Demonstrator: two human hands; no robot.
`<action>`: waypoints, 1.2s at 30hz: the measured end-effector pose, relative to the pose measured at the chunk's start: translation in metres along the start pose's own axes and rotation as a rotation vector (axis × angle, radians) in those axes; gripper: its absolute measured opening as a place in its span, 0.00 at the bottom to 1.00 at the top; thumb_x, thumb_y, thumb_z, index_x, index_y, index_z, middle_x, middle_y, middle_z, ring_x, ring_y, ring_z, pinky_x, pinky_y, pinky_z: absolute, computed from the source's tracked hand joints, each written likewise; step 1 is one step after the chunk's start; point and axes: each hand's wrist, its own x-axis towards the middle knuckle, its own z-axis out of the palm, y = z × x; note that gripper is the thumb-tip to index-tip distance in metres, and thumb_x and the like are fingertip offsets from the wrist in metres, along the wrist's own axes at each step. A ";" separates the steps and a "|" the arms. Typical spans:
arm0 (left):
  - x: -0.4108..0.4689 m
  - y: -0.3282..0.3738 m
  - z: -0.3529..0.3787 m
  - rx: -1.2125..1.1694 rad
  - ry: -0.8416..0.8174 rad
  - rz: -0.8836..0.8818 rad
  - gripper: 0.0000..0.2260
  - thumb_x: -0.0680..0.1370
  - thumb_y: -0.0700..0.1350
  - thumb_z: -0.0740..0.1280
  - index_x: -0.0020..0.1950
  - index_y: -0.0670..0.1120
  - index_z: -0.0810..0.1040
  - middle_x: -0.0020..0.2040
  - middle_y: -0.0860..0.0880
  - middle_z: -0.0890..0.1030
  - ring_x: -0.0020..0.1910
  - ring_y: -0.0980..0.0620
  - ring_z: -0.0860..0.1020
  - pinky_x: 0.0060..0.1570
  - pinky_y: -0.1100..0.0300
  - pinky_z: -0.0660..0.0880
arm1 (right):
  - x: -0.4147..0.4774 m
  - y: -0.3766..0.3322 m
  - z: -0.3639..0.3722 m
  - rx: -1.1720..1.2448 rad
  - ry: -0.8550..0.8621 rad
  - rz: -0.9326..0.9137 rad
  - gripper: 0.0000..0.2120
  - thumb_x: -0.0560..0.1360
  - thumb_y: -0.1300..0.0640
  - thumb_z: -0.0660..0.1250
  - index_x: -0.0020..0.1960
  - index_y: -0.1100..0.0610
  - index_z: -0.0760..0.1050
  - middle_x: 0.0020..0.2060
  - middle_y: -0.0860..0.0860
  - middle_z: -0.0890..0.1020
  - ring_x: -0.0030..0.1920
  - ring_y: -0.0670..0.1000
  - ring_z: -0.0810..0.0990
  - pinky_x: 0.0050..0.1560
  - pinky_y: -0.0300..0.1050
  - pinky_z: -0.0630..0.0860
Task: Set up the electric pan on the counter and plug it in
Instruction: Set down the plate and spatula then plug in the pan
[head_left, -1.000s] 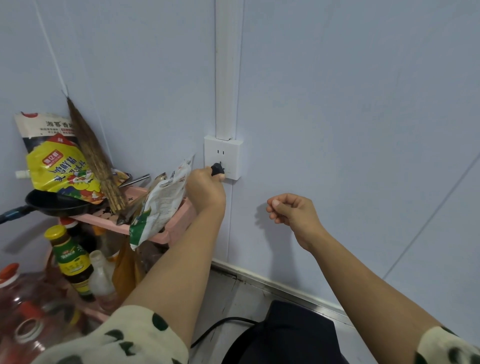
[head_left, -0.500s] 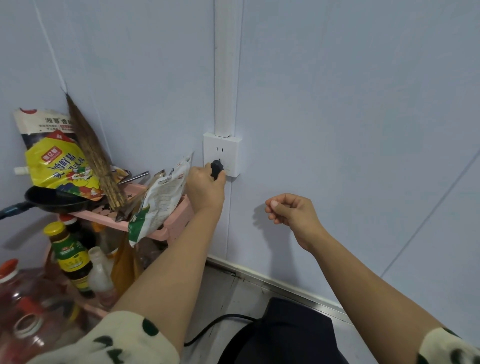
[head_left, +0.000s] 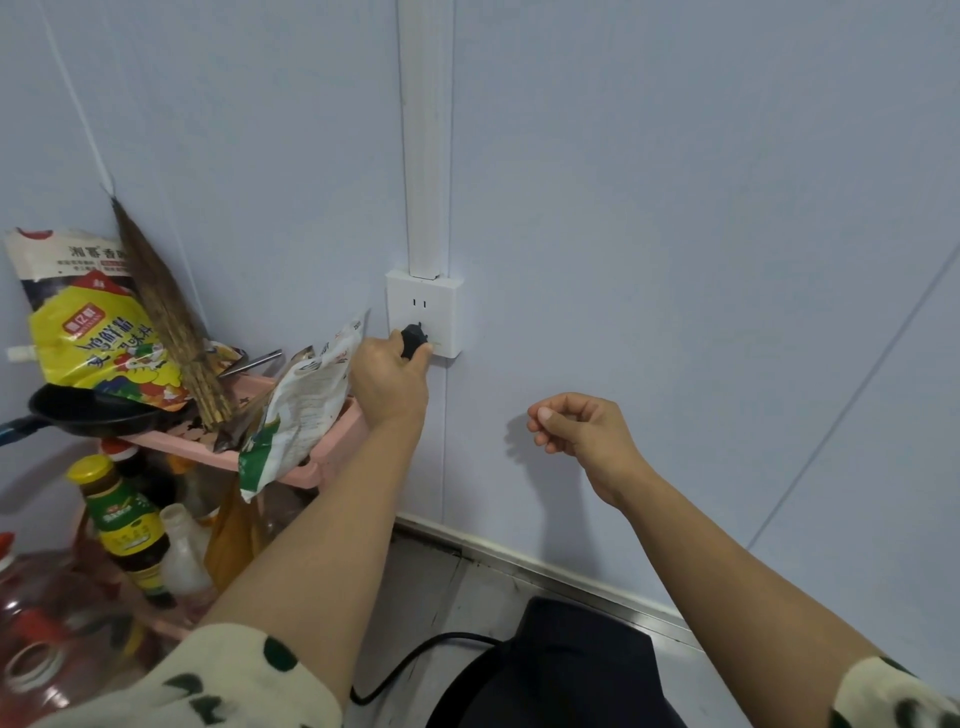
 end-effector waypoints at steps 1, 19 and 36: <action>0.001 -0.002 0.000 -0.021 0.004 0.001 0.20 0.72 0.44 0.72 0.29 0.40 0.63 0.28 0.45 0.63 0.28 0.49 0.60 0.23 0.65 0.57 | 0.000 0.000 0.000 0.000 -0.005 -0.002 0.06 0.76 0.66 0.65 0.49 0.66 0.79 0.38 0.56 0.82 0.34 0.51 0.78 0.36 0.37 0.76; -0.002 -0.004 -0.003 -0.165 0.064 -0.112 0.06 0.71 0.45 0.73 0.44 0.43 0.84 0.39 0.46 0.85 0.39 0.48 0.81 0.44 0.57 0.77 | -0.003 0.015 -0.001 0.036 0.003 0.004 0.06 0.76 0.66 0.65 0.46 0.65 0.81 0.37 0.56 0.83 0.35 0.51 0.79 0.37 0.39 0.76; -0.001 0.002 -0.003 -0.086 -0.010 -0.108 0.10 0.71 0.46 0.73 0.40 0.39 0.83 0.32 0.44 0.80 0.31 0.46 0.75 0.36 0.56 0.73 | -0.002 0.013 -0.005 0.054 0.001 -0.001 0.05 0.76 0.66 0.66 0.47 0.65 0.80 0.36 0.55 0.83 0.34 0.50 0.78 0.35 0.38 0.75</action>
